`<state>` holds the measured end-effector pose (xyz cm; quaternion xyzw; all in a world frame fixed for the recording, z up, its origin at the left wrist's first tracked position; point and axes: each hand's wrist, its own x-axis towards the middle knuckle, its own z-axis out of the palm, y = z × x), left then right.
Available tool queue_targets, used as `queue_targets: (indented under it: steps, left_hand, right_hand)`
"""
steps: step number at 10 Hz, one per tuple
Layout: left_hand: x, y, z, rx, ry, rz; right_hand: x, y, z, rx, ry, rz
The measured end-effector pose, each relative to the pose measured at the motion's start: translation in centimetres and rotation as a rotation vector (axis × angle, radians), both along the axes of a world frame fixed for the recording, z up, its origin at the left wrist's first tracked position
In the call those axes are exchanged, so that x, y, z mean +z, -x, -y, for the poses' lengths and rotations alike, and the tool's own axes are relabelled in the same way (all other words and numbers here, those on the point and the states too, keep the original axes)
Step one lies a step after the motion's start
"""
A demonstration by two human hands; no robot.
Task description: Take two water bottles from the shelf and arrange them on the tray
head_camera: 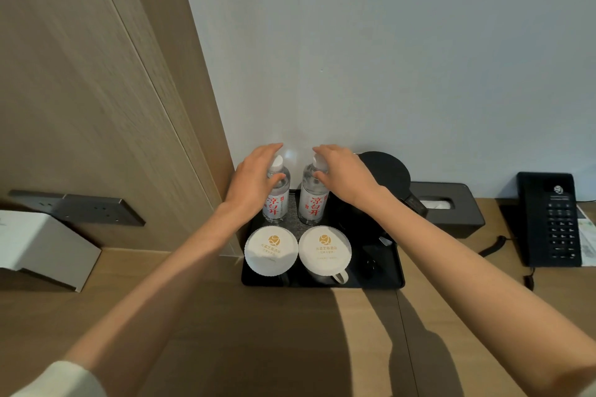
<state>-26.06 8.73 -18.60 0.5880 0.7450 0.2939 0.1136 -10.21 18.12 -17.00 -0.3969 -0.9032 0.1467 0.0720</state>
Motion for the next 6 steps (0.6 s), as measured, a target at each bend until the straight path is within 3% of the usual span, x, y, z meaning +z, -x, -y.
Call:
queue_targets:
  steps: [2, 6]
  left_hand:
    - [0.3, -1.4, 0.8, 0.012, 0.037, -0.165]
    - [1.5, -2.3, 1.7, 0.007, 0.116, -0.217]
  right_hand:
    - [-0.4, -0.7, 1.1, 0.033, -0.088, -0.006]
    - [1.4, -2.0, 1.8, 0.042, 0.006, -0.089]
